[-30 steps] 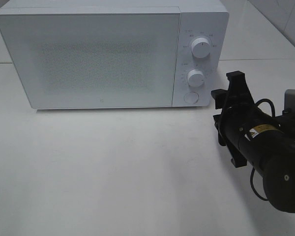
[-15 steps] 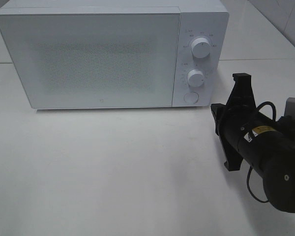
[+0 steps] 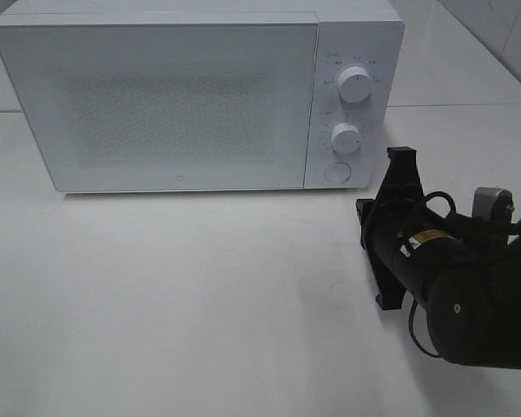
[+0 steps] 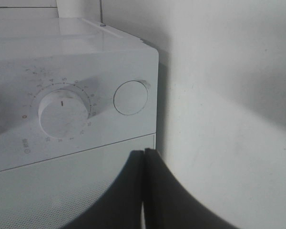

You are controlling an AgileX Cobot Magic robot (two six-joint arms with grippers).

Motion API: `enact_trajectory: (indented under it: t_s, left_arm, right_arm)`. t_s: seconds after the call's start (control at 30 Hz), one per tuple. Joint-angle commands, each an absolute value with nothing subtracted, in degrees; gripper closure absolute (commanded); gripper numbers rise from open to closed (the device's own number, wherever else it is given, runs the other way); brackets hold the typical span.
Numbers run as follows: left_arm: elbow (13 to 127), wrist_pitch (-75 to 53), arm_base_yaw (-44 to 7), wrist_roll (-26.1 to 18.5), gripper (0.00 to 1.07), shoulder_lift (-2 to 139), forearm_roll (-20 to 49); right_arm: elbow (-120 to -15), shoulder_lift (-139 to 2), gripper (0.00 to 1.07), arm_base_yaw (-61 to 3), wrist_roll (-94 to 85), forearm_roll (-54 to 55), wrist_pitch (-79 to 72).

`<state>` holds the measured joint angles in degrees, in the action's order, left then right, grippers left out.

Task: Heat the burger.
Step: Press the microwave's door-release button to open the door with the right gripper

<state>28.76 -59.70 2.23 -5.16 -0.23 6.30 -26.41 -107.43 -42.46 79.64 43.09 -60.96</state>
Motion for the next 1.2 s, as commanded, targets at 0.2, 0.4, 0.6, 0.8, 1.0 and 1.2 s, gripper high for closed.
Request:
enact_trajectory:
  t_s: [0.2, 0.4, 0.6, 0.8, 1.0, 1.2]
  left_arm:
    - [28.53, -59.53, 2.46, -5.33, 0.09, -1.43, 6.42]
    - [28.53, -59.53, 2.46, -5.33, 0.09, -1.43, 6.42]
    - [28.53, -59.53, 2.46, -5.33, 0.09, -1.43, 6.42]
    - [28.53, -59.53, 2.46, -5.33, 0.09, -1.43, 6.42]
    - [28.53, -59.53, 2.46, -5.33, 0.09, -1.43, 6.42]
    - [28.53, -59.53, 2.46, -5.33, 0.09, -1.43, 6.42]
  right_arm:
    - [-31.57, -110.01, 1.07, -38.39, 79.93, 38.22, -58.5]
    - [-35.52, -112.24, 1.07, -35.87, 79.76, 37.47, -55.92]
    - [-38.73, -114.65, 1.07, -33.35, 79.76, 35.47, -53.74]
    - [-41.31, -116.37, 1.07, -32.72, 79.98, 33.29, -53.17]
    - [-43.89, -118.37, 1.07, -32.37, 80.04, 33.23, -53.17]
    - [-45.72, -119.46, 1.07, -31.23, 79.76, 33.35, -52.83]
